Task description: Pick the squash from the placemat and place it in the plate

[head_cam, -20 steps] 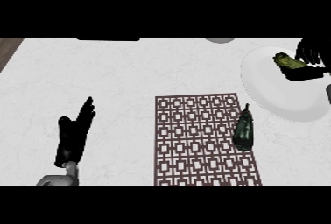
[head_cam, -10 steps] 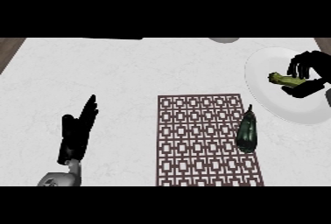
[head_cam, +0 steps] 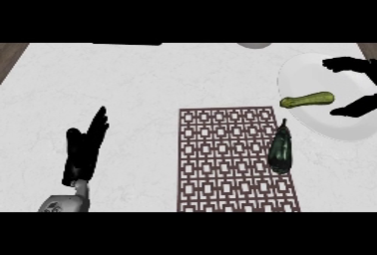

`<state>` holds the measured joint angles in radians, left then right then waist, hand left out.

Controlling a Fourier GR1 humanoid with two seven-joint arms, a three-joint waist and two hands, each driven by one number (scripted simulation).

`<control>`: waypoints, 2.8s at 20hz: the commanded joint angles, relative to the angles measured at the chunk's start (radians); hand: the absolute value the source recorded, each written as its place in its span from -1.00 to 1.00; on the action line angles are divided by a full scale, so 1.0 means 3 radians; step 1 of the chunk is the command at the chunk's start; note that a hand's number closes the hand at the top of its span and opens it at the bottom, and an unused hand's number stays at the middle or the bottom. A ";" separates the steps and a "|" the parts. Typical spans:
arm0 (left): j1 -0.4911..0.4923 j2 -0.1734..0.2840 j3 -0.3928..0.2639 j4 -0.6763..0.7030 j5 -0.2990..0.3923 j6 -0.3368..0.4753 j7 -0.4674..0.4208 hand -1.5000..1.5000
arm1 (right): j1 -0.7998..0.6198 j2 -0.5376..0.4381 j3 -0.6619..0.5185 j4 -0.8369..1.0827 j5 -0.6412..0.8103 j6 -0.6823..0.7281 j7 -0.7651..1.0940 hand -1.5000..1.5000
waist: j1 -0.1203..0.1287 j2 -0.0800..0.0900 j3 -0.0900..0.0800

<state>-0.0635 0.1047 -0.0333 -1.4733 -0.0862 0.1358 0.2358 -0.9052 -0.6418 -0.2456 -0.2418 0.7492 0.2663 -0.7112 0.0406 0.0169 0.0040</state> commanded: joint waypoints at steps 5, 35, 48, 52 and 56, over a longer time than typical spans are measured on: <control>-0.0012 0.0031 0.0029 -0.0058 0.0030 -0.0031 0.0067 0.00 | -0.0019 -0.0282 -0.0782 0.0344 -0.0816 0.0798 -0.0305 -1.00 | -0.0025 -0.0002 0.0002; -0.0034 -0.0013 0.0033 0.0066 -0.0012 -0.0047 -0.0064 0.00 | 0.0300 -0.0209 -0.0637 0.0239 -0.0904 0.0722 -0.0390 -1.00 | 0.0059 0.0028 0.0006; -0.0024 0.0064 0.0072 -0.0038 0.0051 -0.0155 -0.0008 0.00 | 0.0407 -0.0455 -0.0661 0.0317 -0.0925 0.0590 -0.0412 -1.00 | 0.0086 0.0032 0.0011; -0.0097 0.0019 0.0079 0.0046 0.0053 -0.0130 -0.0039 0.00 | 0.0499 -0.0466 -0.0692 0.0349 -0.0945 0.0464 -0.0455 -1.00 | 0.0096 0.0053 0.0016; -0.0112 -0.0010 0.0023 -0.0036 0.0006 -0.0097 0.0025 0.00 | 0.0597 -0.0577 -0.0739 0.0365 -0.0989 0.0507 -0.0542 -1.00 | 0.0098 0.0059 0.0023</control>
<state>-0.0879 0.0909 -0.0316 -1.4704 -0.0903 0.1163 0.2286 -0.7527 -0.7862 -0.4522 -0.1439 0.4652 0.3580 -0.8056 0.0696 0.0334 0.0096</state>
